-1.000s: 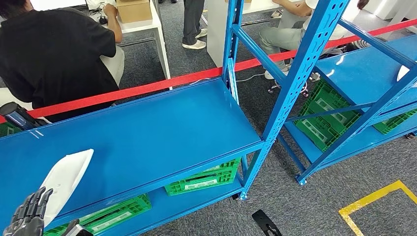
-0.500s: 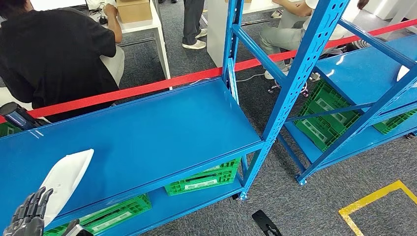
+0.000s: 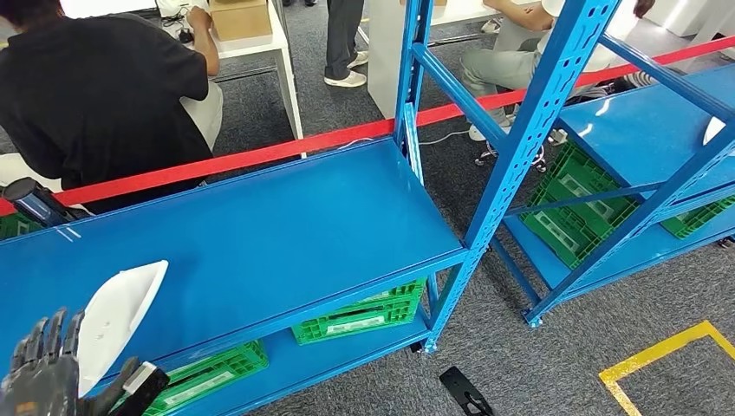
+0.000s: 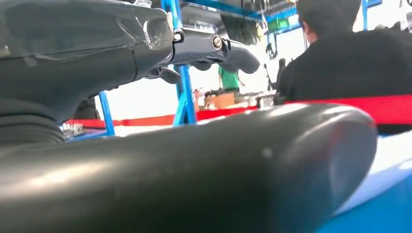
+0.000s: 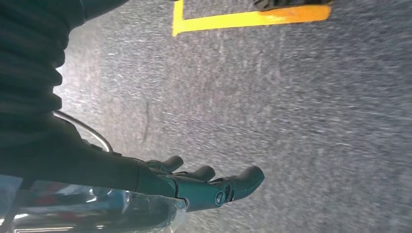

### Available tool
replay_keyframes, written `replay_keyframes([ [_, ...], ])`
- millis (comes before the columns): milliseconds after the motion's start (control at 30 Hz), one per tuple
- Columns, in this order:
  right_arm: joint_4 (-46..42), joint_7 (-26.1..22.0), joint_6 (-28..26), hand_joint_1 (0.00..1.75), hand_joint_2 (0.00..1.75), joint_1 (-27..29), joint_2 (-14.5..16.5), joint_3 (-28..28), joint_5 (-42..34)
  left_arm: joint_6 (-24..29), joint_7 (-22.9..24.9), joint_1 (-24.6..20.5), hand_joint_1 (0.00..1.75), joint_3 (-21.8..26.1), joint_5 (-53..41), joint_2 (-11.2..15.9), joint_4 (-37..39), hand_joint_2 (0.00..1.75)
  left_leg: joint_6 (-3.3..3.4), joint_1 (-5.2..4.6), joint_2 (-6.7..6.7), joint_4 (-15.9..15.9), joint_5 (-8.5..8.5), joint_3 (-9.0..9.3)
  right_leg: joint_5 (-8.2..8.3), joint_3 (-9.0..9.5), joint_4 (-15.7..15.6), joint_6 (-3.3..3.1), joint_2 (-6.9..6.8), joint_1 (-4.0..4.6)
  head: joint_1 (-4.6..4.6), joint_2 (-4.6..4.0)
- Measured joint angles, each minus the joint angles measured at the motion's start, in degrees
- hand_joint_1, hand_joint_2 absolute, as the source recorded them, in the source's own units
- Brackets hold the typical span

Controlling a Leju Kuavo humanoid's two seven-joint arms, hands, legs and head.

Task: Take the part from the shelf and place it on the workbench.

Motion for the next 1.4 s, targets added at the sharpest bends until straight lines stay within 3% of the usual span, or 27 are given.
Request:
replay_keyframes([
  [100,0.2,0.0,0.01,0.0,1.75,-0.6,0.1,0.35,0.11,0.64,0.07,-2.43,0.0,-0.2,-0.86,-2.0,3.47,0.0,-0.01,-0.02,0.07,0.01,0.02,0.03,0.07,-0.01,0.0,0.06,0.06,-0.03,-0.01,0.0],
  [300,0.42,0.0,0.01,0.0,1.75,-0.72,0.15,0.73,0.12,1.09,0.12,-3.68,0.0,-0.24,-1.02,-3.37,6.21,0.0,-0.01,-0.03,0.05,0.02,0.01,-0.03,0.04,-0.09,0.0,0.09,0.06,-0.04,-0.01,0.0],
  [867,1.03,-0.04,0.1,0.0,1.75,-0.84,0.33,1.4,0.19,1.27,-0.48,-4.06,0.0,-0.16,-0.15,-4.39,8.33,0.0,0.0,-0.03,0.05,0.02,0.0,-0.05,0.04,-0.11,0.0,0.09,0.06,-0.04,0.0,0.0],
  [1067,2.43,-1.02,0.35,0.0,1.75,-1.45,0.88,1.51,0.03,3.56,-0.49,-5.33,0.0,0.34,2.14,-5.35,9.65,0.0,0.0,-0.03,0.04,0.02,-0.01,-0.06,0.04,-0.1,0.0,0.09,0.05,-0.05,-0.01,0.0],
  [1400,5.13,-1.92,0.99,0.0,1.75,-2.32,2.03,1.65,-0.19,1.99,-0.32,-5.65,0.0,0.26,1.93,-5.48,11.3,0.0,0.0,-0.03,0.05,0.02,-0.01,-0.07,0.04,-0.11,0.0,0.09,0.06,-0.05,0.0,0.0],
])
